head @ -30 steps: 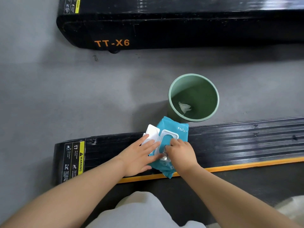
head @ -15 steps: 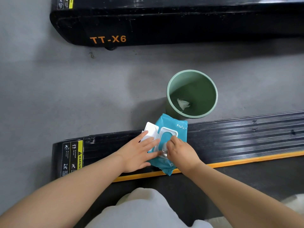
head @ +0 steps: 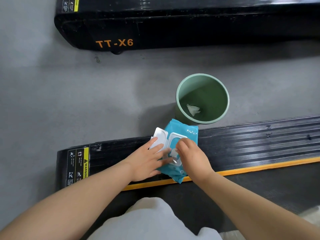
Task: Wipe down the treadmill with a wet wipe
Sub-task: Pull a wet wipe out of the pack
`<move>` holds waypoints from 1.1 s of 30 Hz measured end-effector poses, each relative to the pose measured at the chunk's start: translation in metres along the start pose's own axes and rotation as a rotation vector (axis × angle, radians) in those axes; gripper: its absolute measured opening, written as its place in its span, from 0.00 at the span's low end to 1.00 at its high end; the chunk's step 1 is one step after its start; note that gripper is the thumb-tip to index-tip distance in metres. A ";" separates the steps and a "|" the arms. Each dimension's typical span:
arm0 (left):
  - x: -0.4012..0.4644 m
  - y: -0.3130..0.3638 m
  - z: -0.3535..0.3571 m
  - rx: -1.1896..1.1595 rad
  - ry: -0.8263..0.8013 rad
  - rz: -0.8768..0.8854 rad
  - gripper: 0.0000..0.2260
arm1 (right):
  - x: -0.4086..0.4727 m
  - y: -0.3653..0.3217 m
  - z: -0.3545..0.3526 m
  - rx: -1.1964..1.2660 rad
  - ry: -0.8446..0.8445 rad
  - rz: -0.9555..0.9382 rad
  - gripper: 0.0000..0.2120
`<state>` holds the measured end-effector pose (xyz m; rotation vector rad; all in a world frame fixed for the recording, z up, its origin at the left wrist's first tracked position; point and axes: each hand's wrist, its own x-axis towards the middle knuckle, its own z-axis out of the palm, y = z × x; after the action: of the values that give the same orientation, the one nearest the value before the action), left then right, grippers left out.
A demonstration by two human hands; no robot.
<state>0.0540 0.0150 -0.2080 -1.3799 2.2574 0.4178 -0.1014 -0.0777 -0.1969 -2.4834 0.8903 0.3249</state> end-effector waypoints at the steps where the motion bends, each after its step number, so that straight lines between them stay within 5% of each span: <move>1: 0.000 0.000 0.000 -0.009 -0.001 -0.001 0.25 | -0.004 -0.004 -0.007 0.100 0.053 0.034 0.16; 7: -0.001 -0.002 -0.001 -0.025 0.004 0.013 0.25 | -0.019 -0.009 -0.034 0.654 0.226 0.327 0.06; 10: 0.000 -0.002 -0.002 -0.022 0.016 0.020 0.25 | -0.020 0.001 -0.029 0.427 0.154 0.268 0.06; 14: 0.000 -0.003 -0.004 0.010 0.002 0.032 0.26 | -0.017 0.010 -0.018 0.082 -0.137 0.228 0.21; 16: 0.001 -0.004 -0.004 0.021 -0.014 0.033 0.26 | -0.017 0.013 -0.014 -0.071 -0.208 0.205 0.18; 20: 0.002 -0.004 0.000 0.042 -0.008 0.051 0.25 | -0.019 0.017 -0.017 -0.162 -0.072 0.225 0.09; 24: 0.002 -0.003 0.003 0.043 0.005 0.045 0.26 | -0.023 0.020 -0.030 -0.093 0.129 0.417 0.09; 29: -0.007 -0.007 0.005 0.077 0.095 0.072 0.27 | -0.025 0.025 -0.037 -0.100 0.113 0.508 0.12; 33: -0.007 -0.006 0.011 0.156 0.218 0.292 0.21 | -0.026 0.023 -0.035 -0.102 0.098 0.527 0.14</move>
<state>0.0646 0.0226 -0.2139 -1.0647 2.6204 0.1850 -0.1338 -0.0978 -0.1654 -2.3329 1.6047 0.4304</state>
